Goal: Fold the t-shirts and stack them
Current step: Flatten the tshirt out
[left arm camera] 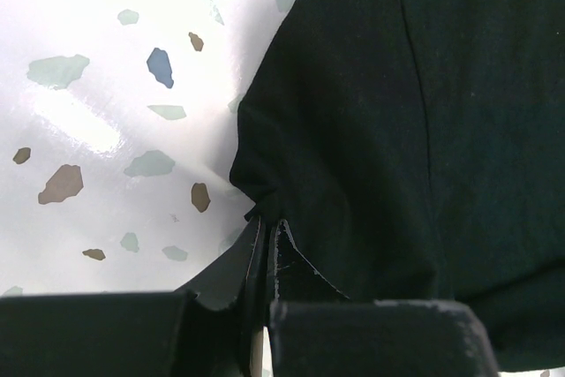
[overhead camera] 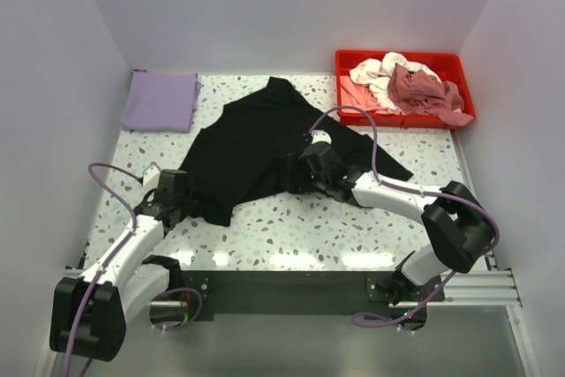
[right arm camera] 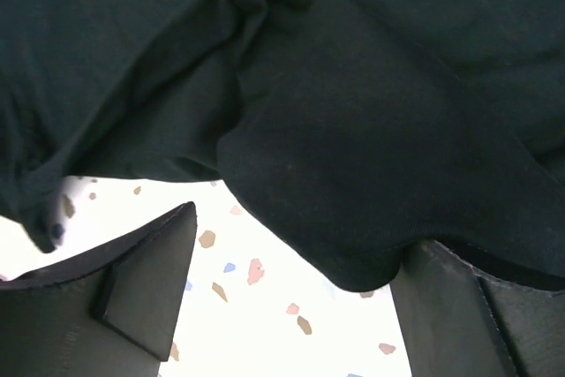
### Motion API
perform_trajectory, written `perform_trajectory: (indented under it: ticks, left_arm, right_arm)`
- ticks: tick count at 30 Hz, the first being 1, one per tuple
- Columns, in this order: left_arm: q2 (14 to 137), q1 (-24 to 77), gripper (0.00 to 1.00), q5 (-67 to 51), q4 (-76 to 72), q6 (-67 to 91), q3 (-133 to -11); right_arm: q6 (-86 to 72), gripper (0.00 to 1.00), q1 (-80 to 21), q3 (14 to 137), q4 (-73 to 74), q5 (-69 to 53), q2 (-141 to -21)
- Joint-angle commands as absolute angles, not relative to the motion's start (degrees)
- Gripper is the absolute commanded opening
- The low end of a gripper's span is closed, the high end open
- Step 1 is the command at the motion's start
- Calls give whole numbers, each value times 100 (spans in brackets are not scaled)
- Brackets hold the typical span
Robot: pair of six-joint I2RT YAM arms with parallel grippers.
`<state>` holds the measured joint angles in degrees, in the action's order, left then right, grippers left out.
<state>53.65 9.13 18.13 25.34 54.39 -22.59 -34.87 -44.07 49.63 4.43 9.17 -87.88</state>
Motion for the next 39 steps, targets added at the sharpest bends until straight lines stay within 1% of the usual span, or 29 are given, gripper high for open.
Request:
perform_trajectory:
  ticks: [1,3,6,7,8,10,11,13,14,16,17,21,25,28,31,32,34,35,36,38,39]
  left_arm:
    - [5353,896,0,1758,2452,5344,-2312]
    - [5361,896,0,1758,2443,5344,-2329]
    - [5344,896,0,1749,2470,5335,-2355]
    - [5335,896,0,1749,2478,5344,-2364]
    - [5326,896,0,1758,2487,5344,-2373]
    - [5309,897,0,1758,2522,5352,-2382]
    - [5282,896,0,1767,2549,5353,-2391]
    - [5238,896,0,1793,2575,5361,-2399]
    - [5230,896,0,1802,2593,5361,-2408]
    - [5194,896,0,1828,2610,5361,-2426]
    - [5177,896,0,1846,2645,5361,-2426]
    - [5115,896,0,1881,2716,5396,-2461]
    - [5045,896,0,1959,2839,5414,-2549]
    - [4992,896,0,2013,2970,5440,-2601]
    - [4948,896,0,2004,3076,5484,-2610]
    - [4940,905,0,1995,3085,5476,-2602]
    - [4931,896,0,2004,3111,5476,-2602]
    - [4905,896,0,2013,3146,5493,-2602]
    - [4904,905,0,2013,3146,5493,-2602]
    - [4878,905,0,2021,3173,5493,-2602]
    - [4834,905,0,2021,3182,5493,-2602]
  right_arm:
    - [-3700,85,-4395,5116,27,844,-8543]
    - [-3753,82,-4403,5115,26,931,-8578]
    - [-3762,74,-4403,5177,26,879,-8709]
    - [-3770,68,-4403,5185,-139,792,-8745]
    - [-3779,58,-4395,5212,-228,782,-8780]
    - [-3788,44,-4395,5264,-229,765,-8833]
    - [-3805,32,-4403,5299,-63,808,-8833]
    - [-3814,23,-4403,5378,200,870,-8746]
    - [-3814,11,-4403,5396,515,966,-8684]
    - [-3832,3,-4395,5388,895,993,-8439]
    - [-3841,0,-4403,5396,1392,1019,-8351]
    - [-3955,0,-4403,5344,2696,556,-7850]
    - [-3955,0,-4395,5238,4222,536,-7243]
    - [-3946,0,-4403,5177,5006,545,-6944]
    - [-4095,4,-4395,4775,5185,624,-6742]
    - [-4165,9,-4368,4659,5151,598,-6733]
    - [-4192,14,-4351,4440,5063,484,-6759]
    - [-4236,23,-4342,4386,5080,501,-6767]
    - [-4262,30,-4350,4342,5115,562,-6811]
    - [-4429,52,-4350,4333,5413,920,-6803]
    - [-4508,74,-4351,4359,5553,1053,-6794]
